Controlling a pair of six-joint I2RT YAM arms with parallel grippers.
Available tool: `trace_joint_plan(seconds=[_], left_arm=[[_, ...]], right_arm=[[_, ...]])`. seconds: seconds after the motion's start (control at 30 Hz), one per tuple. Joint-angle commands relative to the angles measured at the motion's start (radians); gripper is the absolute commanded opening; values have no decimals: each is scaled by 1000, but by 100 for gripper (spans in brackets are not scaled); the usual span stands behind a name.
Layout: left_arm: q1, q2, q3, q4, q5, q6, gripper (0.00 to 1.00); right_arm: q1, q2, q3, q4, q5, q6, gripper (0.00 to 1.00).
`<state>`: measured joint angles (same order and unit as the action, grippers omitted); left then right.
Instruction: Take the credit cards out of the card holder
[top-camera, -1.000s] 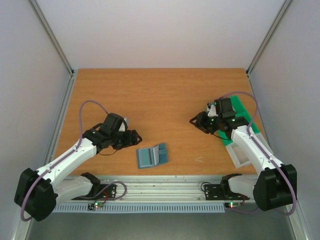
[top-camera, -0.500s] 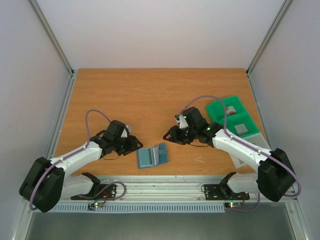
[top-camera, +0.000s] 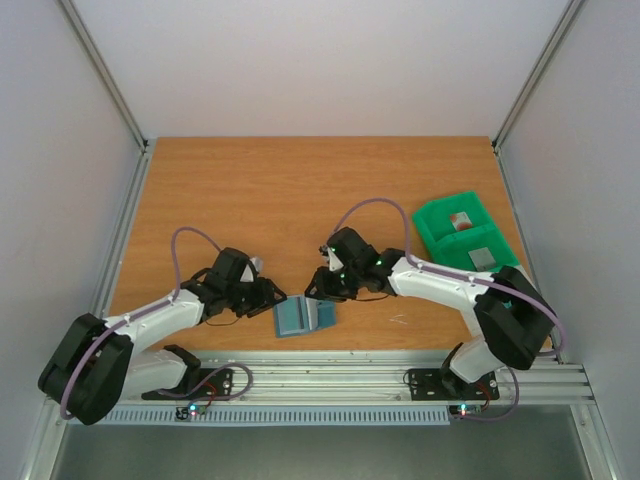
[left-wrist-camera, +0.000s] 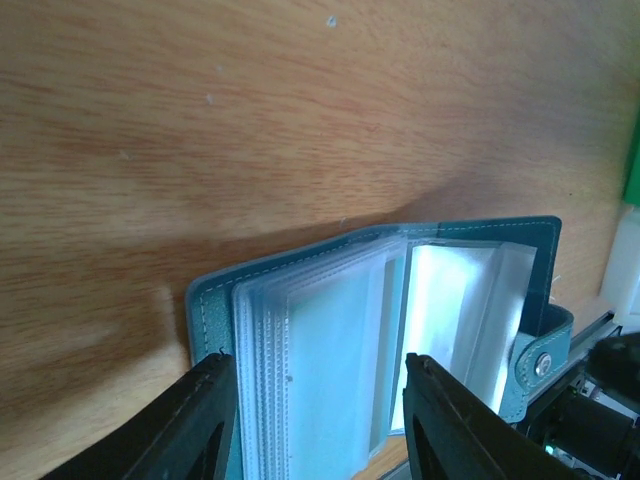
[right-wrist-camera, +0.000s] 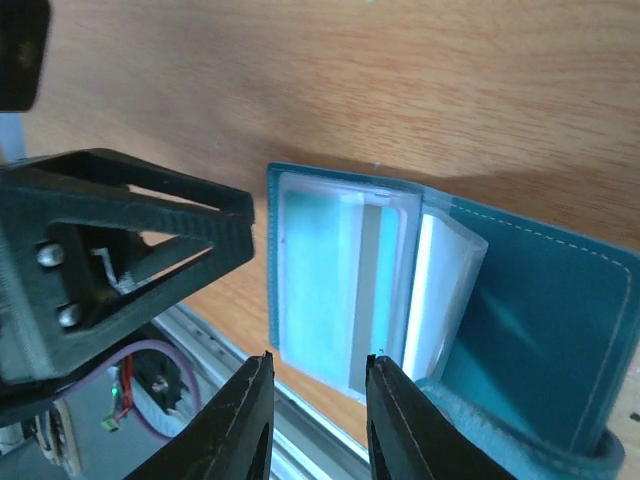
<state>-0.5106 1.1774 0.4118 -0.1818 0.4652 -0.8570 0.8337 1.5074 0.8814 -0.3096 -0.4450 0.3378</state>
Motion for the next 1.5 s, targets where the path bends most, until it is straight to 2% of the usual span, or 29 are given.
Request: trace_joint_plan(seconds=[0.0, 0.57, 1.0, 1.2, 1.47], left_arm=[[3, 1, -34, 98, 24, -21, 48], [3, 79, -32, 147, 23, -38, 41], [3, 30, -19, 74, -25, -31, 36], [1, -35, -9, 66, 13, -63, 45], [-2, -130, -7, 86, 42, -110, 48]], right_arm=[[20, 64, 18, 50, 14, 9, 26], [28, 235, -38, 171, -40, 9, 14], [28, 260, -71, 215, -44, 18, 8], [28, 276, -89, 240, -42, 31, 7], [27, 280, -91, 242, -34, 38, 6]])
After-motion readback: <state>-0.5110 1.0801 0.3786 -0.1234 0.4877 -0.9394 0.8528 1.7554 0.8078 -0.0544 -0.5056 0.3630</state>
